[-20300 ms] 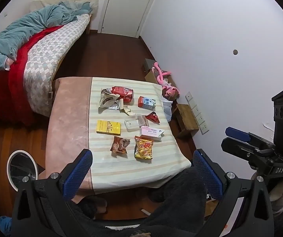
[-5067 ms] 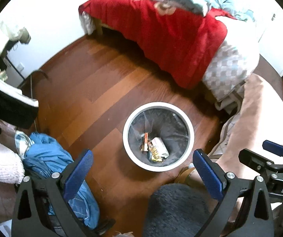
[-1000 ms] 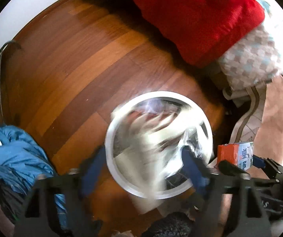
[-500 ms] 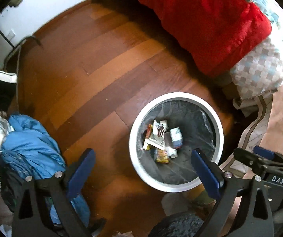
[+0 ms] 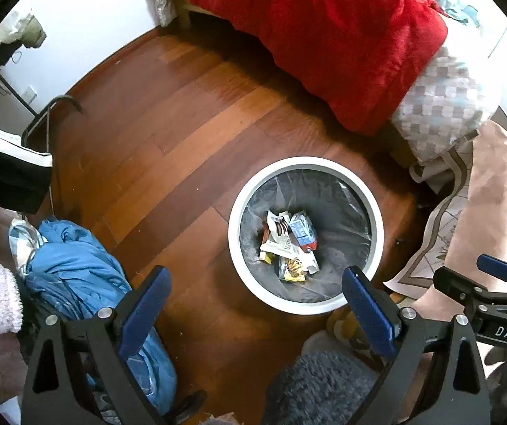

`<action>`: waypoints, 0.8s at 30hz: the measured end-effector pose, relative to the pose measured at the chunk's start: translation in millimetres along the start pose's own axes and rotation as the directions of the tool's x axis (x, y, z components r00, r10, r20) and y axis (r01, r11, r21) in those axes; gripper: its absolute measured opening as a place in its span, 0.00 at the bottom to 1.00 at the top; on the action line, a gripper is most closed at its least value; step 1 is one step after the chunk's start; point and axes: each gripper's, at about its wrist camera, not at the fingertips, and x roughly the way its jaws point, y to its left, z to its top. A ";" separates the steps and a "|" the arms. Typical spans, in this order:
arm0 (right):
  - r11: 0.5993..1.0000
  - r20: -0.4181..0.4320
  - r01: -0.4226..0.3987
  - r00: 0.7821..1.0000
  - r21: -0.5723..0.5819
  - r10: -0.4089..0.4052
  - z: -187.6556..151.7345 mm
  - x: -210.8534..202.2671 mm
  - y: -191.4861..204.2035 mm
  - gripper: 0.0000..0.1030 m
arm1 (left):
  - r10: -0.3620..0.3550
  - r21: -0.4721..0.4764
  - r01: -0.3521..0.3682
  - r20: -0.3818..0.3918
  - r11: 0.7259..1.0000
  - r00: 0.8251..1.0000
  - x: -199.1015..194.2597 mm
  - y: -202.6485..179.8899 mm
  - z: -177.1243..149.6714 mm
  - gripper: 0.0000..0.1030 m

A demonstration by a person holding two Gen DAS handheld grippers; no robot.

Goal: Collect trash
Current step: 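Move both tools back over the table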

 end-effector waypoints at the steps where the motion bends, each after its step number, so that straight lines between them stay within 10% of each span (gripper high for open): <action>1: 1.000 0.007 -0.004 1.000 0.004 0.004 -1.8 -5.2 -0.3 1.00 | 0.000 0.003 0.000 0.006 1.000 1.000 -4.0 -1.7 -1.2 0.96; 14: 0.997 0.169 -0.077 0.983 0.002 0.075 -33.1 -113.6 -5.4 1.00 | -0.048 0.041 0.043 0.134 0.998 0.990 -92.9 -29.0 -12.8 0.96; 24: 0.970 0.349 -0.226 0.920 0.094 0.180 -69.3 -218.0 -53.8 1.00 | -0.121 0.119 0.094 0.245 0.988 0.962 -167.2 -79.9 -24.5 0.96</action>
